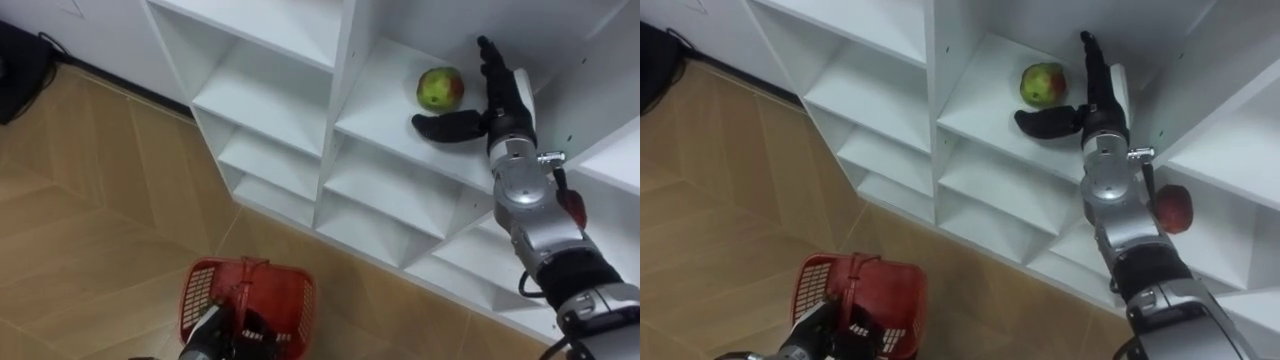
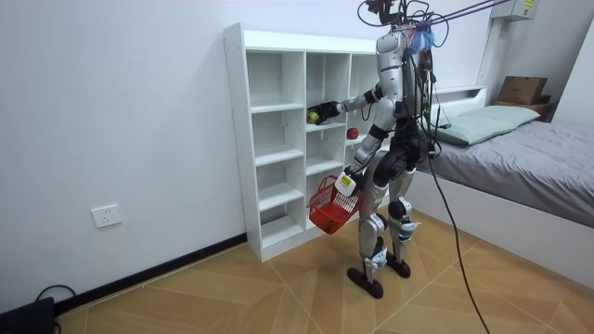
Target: Collect fruits from the closet
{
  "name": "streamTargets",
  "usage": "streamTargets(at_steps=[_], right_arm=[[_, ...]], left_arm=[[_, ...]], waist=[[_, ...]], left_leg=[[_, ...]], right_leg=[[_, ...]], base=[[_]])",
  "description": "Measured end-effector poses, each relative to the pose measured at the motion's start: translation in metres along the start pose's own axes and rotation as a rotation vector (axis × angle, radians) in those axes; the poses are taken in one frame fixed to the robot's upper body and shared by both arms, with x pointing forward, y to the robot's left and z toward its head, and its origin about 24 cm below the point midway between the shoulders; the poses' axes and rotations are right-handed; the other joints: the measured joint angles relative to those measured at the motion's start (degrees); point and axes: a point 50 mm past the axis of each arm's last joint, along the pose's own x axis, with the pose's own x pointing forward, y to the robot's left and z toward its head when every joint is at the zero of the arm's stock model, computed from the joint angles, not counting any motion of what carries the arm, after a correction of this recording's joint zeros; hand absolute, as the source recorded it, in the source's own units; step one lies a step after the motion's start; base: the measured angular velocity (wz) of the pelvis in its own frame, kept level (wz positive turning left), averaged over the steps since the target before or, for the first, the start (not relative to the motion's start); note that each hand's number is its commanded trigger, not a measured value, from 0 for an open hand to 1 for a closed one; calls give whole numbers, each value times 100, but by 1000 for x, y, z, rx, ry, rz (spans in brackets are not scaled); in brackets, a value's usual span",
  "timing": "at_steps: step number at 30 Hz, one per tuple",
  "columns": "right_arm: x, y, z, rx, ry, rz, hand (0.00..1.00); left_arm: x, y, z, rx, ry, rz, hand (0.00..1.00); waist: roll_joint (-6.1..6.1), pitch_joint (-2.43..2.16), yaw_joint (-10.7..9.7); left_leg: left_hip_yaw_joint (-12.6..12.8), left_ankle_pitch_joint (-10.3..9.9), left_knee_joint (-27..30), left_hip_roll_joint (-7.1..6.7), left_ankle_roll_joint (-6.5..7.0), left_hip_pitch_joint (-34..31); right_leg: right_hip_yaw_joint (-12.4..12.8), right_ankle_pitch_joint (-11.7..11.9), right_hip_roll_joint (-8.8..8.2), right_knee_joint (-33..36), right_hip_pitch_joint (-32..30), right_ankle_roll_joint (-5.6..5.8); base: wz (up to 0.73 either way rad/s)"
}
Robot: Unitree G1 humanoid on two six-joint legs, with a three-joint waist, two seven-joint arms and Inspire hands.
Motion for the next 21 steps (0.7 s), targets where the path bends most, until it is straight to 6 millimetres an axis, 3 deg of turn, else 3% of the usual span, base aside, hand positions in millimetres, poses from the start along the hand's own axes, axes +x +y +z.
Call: streamTargets(at_steps=[19, 20, 21], right_arm=[[-2, 3, -7, -177, -26, 55, 0], [-2, 3, -7, -178, -26, 54, 36], [-2, 3, -7, -179, -25, 54, 63]], left_arm=[[1, 1, 2, -15, -2, -12, 100], [1, 2, 2, -15, -2, -12, 100], [1, 2, 2, -15, -3, -11, 100]], waist=[[11, 3, 43], [11, 3, 47], [11, 3, 53]], left_leg=[[11, 26, -105, 4, -30, 6], [11, 26, -105, 3, -30, 6], [12, 26, -104, 2, -30, 6]], right_leg=[[-5, 9, 24, 5, -35, -16], [-4, 9, 24, 5, -36, -16], [-2, 9, 23, 6, -37, -16]], base=[[0], [0], [0]])
